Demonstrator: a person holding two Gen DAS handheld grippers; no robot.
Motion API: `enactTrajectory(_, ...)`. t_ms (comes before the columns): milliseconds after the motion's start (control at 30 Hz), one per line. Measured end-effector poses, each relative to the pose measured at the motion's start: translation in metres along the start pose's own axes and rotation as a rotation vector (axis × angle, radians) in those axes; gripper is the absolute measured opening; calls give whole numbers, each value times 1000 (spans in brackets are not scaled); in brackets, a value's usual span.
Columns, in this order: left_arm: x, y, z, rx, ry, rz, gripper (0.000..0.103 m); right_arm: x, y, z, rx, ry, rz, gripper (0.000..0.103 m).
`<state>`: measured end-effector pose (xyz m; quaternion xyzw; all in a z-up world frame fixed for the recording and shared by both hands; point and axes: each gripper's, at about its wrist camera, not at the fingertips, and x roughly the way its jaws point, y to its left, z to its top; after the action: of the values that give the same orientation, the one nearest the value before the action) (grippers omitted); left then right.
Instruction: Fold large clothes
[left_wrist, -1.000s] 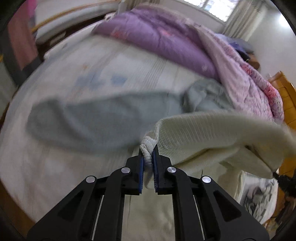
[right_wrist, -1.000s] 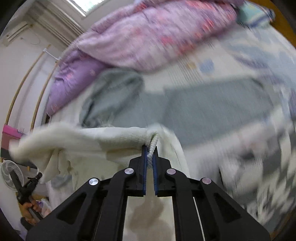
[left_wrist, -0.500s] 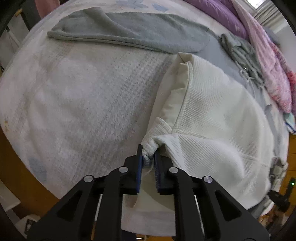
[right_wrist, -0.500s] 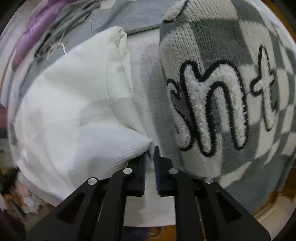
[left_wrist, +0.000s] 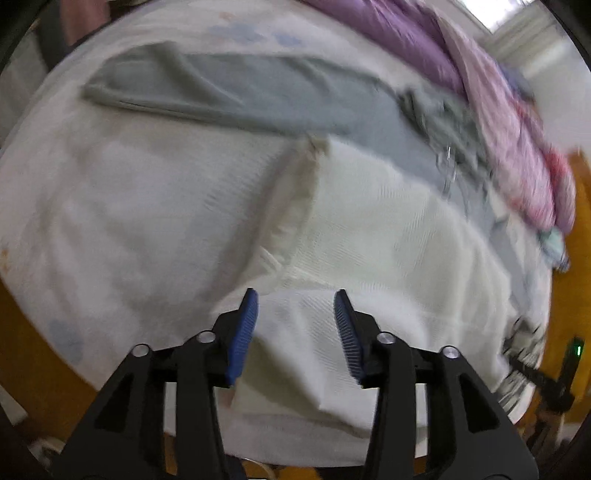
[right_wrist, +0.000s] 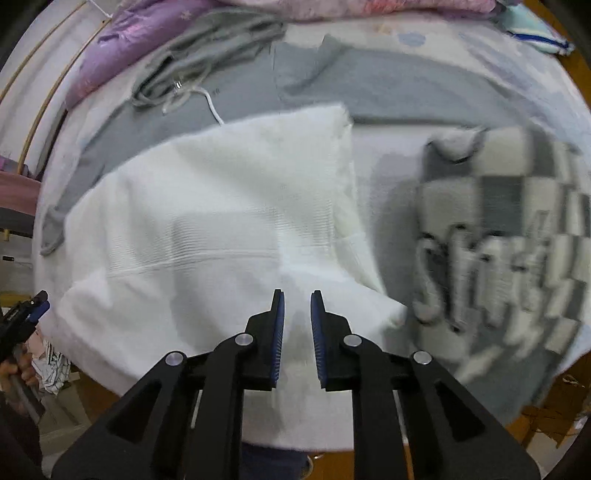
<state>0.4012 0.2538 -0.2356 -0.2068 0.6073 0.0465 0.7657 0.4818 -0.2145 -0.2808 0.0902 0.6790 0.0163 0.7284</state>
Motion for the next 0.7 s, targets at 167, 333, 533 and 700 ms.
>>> enactTrajectory(167, 65, 25, -15, -60, 166, 65, 53, 64, -34, -35, 146, 149, -18, 2)
enactTrajectory(333, 58, 43, -12, -143, 138, -21, 55, 39, -23, -20, 172, 149, -82, 5)
enactTrajectory(533, 23, 72, -20, -250, 54, -132, 67, -15, 95, 34, -12, -36, 153, 5)
enactTrajectory(700, 22, 99, -37, -306, 72, -106, 67, 11, 188, 80, -144, -95, 228, 5)
